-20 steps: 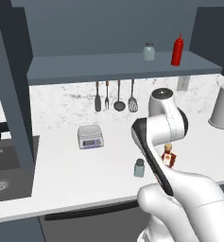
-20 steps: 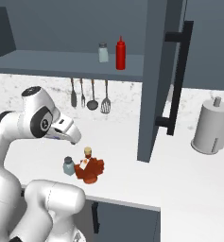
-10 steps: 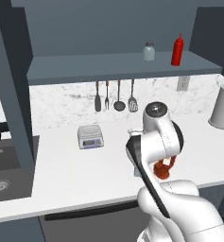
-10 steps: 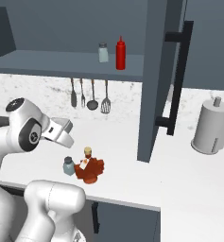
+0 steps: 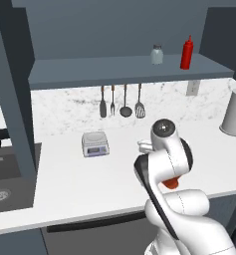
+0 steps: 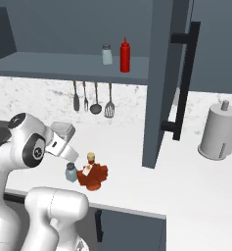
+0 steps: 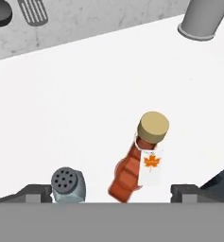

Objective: Put the shaker and condiment bottle from the counter next to their counterparts in the cabinet.

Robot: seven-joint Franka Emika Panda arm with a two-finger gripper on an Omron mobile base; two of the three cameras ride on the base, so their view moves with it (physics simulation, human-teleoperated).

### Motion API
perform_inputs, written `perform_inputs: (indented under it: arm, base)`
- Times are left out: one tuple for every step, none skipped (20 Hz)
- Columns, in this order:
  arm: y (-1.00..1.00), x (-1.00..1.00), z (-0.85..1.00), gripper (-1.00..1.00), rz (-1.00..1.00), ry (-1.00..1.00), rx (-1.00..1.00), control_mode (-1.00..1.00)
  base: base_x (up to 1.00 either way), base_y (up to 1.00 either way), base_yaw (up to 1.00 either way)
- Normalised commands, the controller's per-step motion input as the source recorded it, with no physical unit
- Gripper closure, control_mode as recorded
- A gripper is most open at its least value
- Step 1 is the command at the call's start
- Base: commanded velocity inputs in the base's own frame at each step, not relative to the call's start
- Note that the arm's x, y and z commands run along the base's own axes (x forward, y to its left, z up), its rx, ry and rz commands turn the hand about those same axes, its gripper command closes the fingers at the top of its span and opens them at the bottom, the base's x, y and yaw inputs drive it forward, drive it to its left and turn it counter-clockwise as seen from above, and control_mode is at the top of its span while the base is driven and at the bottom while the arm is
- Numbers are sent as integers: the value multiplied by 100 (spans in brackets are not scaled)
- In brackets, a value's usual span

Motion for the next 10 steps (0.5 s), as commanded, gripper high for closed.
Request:
perform_inputs:
  arm:
    - [0,0,-21,-100,-8,-7,0,-100]
    - [0,0,-26,-100,-9,-7,0,-100]
    - [0,0,-31,-100,-10,-7,0,-100]
    - [-4,0,-29,-100,-11,-5,1,-100]
    - [-13,0,-35,-100,-12,-5,4,-100]
    - [-18,0,-45,-100,-9,-6,3,-100]
    - [-24,0,-47,-100,-8,-7,4,-100]
    - [-24,0,-51,-100,-8,-8,4,-100]
    - [-29,0,-52,-100,-7,-7,5,-100]
    - [-31,0,-53,-100,-7,-9,7,-100]
  base:
    - [0,0,0]
    - [0,0,0]
    - [0,0,0]
    - [0,0,0]
    - [0,0,0]
    - [0,0,0]
    - [0,0,0]
    - [0,0,0]
    - [0,0,0]
    - [0,0,0]
